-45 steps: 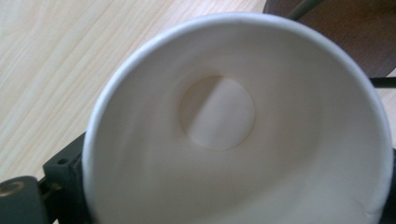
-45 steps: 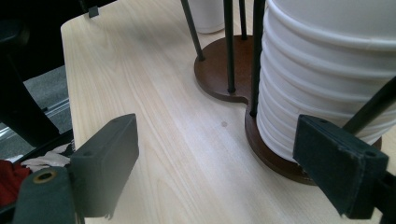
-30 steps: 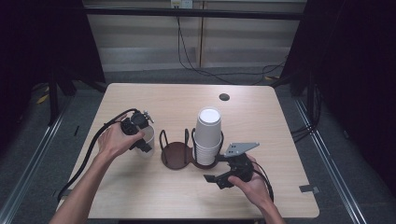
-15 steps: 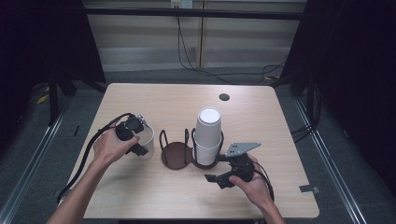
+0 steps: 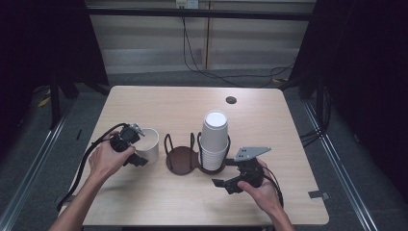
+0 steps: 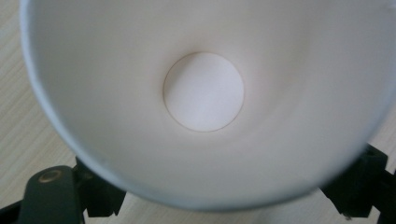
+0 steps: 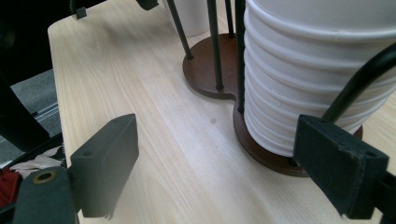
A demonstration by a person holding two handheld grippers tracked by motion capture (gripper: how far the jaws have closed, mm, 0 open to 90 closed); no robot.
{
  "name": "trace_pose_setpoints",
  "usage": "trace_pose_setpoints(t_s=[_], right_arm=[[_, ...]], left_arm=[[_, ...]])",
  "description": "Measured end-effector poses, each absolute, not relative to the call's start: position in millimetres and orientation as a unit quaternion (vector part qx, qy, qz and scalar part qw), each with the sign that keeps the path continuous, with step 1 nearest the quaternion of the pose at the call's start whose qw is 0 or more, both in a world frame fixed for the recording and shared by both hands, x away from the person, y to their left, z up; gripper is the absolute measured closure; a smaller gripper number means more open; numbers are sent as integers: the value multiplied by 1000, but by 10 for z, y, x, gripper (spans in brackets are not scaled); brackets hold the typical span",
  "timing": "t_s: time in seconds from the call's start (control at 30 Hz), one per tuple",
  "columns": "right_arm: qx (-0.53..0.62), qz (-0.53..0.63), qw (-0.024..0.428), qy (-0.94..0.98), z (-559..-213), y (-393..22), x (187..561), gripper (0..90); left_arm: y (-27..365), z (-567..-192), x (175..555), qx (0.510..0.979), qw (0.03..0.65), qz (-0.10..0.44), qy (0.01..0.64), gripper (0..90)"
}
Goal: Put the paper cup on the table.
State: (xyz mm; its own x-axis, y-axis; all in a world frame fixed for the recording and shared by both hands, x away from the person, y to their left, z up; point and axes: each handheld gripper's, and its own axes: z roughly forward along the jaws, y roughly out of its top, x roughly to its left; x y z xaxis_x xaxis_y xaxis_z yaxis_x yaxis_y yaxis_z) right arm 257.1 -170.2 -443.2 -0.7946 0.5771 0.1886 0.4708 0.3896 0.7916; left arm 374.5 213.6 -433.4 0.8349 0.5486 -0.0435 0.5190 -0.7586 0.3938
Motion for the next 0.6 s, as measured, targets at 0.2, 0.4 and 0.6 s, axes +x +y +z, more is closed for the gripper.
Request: trace_pose_setpoints(t_s=[0.2,0.4,0.6], right_arm=[[316,456,62,830,-4423,-1714,2557,146],[320,461,65,826,-4408,-1748,2542,146],[324,464,68,822,-4389,-1774,2524,146]], left_arm=[[2241,-4353,3659,925,226,33,302,166],[2348,-4376,3556,915,268,22,301,175],[2399,-4417,3425,902,308,24,302,214]])
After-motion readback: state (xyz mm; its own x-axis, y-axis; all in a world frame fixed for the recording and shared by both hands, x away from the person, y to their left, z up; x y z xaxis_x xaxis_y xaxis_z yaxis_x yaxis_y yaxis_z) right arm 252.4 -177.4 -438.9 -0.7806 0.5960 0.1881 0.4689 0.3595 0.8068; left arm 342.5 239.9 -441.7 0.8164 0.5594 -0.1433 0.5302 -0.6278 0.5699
